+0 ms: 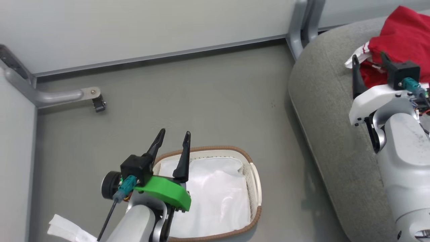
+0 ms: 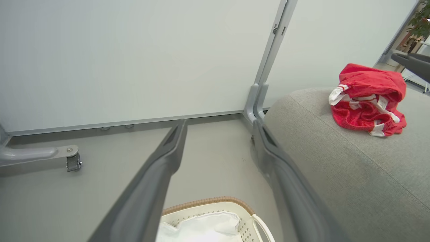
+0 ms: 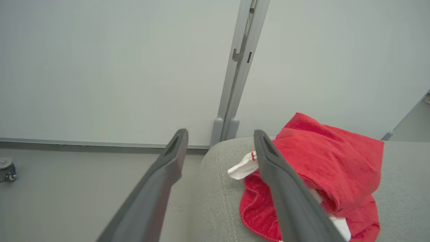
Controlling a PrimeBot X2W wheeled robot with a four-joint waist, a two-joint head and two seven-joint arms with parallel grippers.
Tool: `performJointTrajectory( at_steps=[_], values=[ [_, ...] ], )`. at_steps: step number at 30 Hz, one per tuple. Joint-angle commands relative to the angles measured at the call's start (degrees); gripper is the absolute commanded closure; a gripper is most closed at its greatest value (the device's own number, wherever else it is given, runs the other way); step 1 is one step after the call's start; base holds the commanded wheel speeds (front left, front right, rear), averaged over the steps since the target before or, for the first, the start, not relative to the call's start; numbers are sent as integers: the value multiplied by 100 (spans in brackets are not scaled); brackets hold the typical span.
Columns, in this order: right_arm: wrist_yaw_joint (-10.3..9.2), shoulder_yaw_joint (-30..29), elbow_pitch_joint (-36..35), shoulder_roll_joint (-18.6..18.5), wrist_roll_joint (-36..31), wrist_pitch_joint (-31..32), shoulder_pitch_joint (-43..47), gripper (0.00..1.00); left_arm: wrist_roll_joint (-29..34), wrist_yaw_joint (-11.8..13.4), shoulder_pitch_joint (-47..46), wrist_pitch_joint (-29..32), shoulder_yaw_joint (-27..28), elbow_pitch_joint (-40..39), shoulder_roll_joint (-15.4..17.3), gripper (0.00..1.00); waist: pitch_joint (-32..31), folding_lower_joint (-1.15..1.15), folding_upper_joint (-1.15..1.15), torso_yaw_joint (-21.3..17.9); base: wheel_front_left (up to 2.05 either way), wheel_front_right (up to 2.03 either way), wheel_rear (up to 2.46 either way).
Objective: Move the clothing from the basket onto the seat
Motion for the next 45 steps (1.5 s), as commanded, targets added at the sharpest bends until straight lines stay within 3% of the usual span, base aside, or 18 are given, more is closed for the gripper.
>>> performJointTrajectory(
  at_steps=[1, 13, 20, 28, 45],
  values=[
    [-8, 24, -127, 31, 61, -25, 220, 0, 67, -22, 187, -3, 98, -28, -24, 0, -354, 0, 0, 356, 0, 0, 0],
    [-8, 66, -1315, 586, 533, -24, 1794, 0, 324, -65, 1058, -4, 1053, -112, 2, 0, -778, 0, 0, 686, 0, 0, 0],
    [-8, 328, -1952, 626, 1257, -24, 2708, 0, 385, -118, 1528, -4, 1573, -285, -21, 0, -864, 0, 0, 754, 0, 0, 0],
    [-8, 786, -2605, 627, 1649, -25, 3548, 0, 427, -137, 2002, -4, 2052, -580, -84, 0, -944, 0, 0, 731, 0, 0, 0],
    [-8, 759, -2955, 630, 1731, -25, 4130, 0, 611, -172, 2423, -4, 2268, -672, -214, 0, -970, 0, 0, 594, 0, 0, 0]
  ],
)
